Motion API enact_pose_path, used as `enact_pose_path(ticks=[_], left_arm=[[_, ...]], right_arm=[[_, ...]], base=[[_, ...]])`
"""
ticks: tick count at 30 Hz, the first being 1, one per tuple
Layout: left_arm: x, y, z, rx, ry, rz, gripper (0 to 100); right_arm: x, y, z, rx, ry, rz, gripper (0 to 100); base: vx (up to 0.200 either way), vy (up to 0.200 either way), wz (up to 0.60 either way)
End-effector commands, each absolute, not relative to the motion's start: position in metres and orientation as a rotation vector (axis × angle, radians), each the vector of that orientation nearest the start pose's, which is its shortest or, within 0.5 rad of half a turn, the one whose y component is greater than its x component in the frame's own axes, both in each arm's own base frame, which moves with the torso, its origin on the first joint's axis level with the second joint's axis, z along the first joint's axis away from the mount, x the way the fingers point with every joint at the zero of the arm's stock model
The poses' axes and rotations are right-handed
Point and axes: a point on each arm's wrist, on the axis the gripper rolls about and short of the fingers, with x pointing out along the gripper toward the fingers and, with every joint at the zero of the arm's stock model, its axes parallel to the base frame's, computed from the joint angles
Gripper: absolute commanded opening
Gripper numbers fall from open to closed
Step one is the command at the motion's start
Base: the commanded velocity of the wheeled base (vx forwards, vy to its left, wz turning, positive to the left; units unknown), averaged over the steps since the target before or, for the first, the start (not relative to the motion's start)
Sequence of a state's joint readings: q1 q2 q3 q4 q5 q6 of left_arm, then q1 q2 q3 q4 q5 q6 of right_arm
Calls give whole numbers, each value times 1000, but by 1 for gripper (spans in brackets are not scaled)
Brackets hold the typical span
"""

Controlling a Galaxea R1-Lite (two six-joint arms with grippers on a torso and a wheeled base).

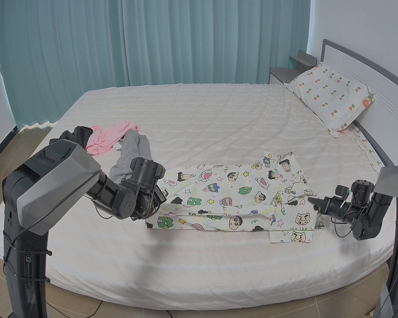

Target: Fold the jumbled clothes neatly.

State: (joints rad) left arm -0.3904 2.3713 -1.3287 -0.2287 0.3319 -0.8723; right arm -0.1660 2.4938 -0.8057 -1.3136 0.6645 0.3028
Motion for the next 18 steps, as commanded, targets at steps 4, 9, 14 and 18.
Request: enact_pose_path(ticks=[4,9,14,18], left_arm=[[432,-167,4,-530,745,289,0],[444,-171,-8,-520,766,297,0],[453,-176,-19,-522,791,285,0],[463,-180,-23,-535,767,276,0]], right_arm=[[413,-58,-26,441,405,432,0],[426,-60,-23,457,442,426,0],[438,-63,-27,455,448,382,0],[448,-62,-39,437,440,326,0]], base=[[0,0,0],[0,0,0],[0,0,0],[0,0,0]])
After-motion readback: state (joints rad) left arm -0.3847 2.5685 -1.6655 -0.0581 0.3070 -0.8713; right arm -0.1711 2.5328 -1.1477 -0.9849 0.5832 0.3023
